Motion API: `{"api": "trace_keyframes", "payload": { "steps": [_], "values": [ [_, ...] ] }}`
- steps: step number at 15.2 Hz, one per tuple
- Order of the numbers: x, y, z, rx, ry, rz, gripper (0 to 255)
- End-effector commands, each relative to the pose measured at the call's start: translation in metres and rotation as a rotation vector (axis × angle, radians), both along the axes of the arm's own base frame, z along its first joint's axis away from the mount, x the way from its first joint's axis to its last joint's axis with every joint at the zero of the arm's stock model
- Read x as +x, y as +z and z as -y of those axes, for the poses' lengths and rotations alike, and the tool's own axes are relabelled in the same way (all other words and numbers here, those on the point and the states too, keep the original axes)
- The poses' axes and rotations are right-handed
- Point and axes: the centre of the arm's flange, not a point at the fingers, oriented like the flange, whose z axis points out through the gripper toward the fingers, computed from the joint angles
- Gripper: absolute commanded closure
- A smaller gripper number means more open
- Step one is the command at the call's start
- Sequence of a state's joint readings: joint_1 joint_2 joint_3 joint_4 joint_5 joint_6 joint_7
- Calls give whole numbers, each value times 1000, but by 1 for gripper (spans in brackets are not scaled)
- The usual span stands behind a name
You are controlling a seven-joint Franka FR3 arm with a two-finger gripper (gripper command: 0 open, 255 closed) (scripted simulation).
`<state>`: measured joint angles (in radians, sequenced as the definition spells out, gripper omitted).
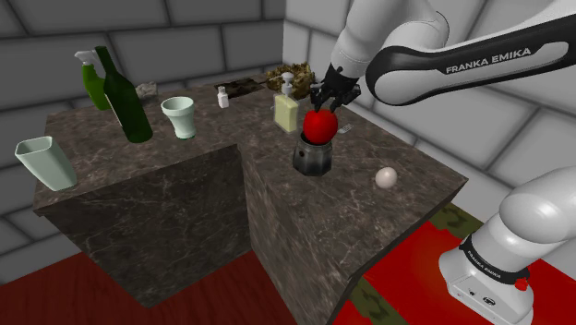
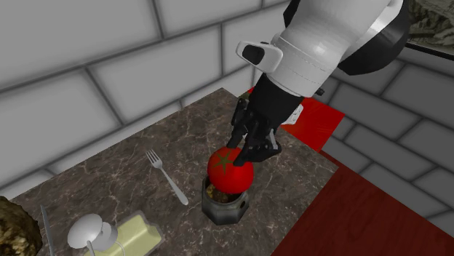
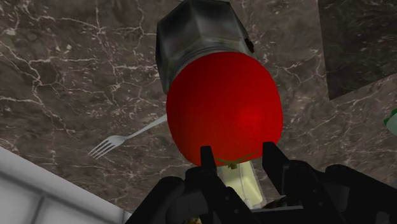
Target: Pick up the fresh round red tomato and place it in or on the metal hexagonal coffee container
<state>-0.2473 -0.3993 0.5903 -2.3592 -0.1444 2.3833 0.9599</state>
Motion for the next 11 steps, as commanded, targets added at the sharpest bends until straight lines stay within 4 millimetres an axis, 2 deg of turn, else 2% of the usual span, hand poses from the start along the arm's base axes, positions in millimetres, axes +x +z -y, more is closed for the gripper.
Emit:
{"api": "trace_keyframes", "payload": {
  "steps": [1, 6, 7, 11],
  "values": [
    [0, -1, 0, 0, 0, 1, 255],
    [0, -1, 0, 0, 0, 1, 255],
    [0, -1, 0, 0, 0, 1, 0],
    [0, -1, 0, 0, 0, 1, 0]
  ]
}}
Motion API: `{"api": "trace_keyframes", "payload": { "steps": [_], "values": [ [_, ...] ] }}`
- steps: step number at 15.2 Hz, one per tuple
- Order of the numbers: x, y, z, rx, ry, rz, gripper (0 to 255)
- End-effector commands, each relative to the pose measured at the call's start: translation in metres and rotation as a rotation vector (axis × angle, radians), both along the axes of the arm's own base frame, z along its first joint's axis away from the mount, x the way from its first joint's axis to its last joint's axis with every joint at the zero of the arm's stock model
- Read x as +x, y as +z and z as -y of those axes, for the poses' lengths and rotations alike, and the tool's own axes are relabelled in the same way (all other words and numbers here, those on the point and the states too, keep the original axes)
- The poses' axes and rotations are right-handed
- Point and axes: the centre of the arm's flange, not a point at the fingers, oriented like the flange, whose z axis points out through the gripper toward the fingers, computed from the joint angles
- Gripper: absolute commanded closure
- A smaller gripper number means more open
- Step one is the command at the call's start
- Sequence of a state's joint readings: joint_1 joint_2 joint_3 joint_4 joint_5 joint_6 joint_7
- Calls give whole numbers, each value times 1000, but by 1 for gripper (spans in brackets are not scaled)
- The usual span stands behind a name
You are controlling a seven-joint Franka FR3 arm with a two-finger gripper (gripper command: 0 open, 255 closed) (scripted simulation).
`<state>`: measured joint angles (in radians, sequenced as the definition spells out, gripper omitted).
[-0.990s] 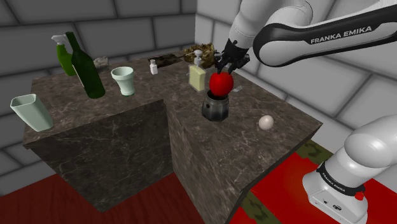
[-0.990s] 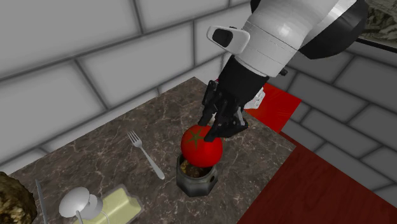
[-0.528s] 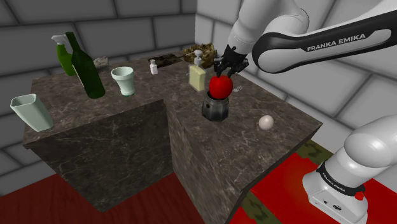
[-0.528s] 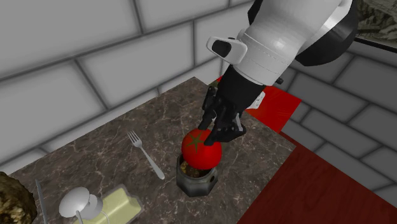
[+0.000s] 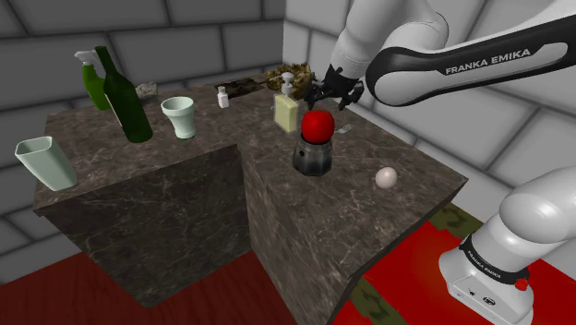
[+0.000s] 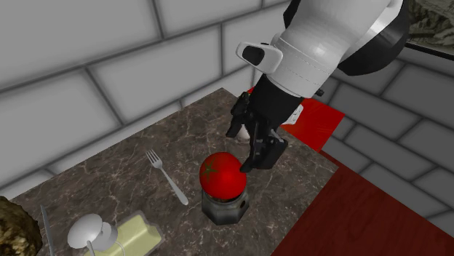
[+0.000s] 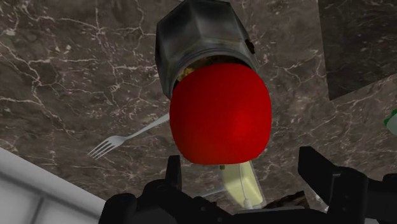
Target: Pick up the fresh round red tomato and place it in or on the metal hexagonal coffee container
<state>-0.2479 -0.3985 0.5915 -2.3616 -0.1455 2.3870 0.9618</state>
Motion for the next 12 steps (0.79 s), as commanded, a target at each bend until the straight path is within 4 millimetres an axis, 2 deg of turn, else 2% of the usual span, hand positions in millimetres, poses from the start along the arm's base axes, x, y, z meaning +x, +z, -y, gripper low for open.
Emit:
{"api": "trace_keyframes", "payload": {
  "steps": [1, 5, 12],
  "values": [
    [0, 0, 0, 0, 0, 0, 0],
    [-22, 44, -9, 0, 0, 0, 0],
    [-22, 44, -9, 0, 0, 0, 0]
  ]
}}
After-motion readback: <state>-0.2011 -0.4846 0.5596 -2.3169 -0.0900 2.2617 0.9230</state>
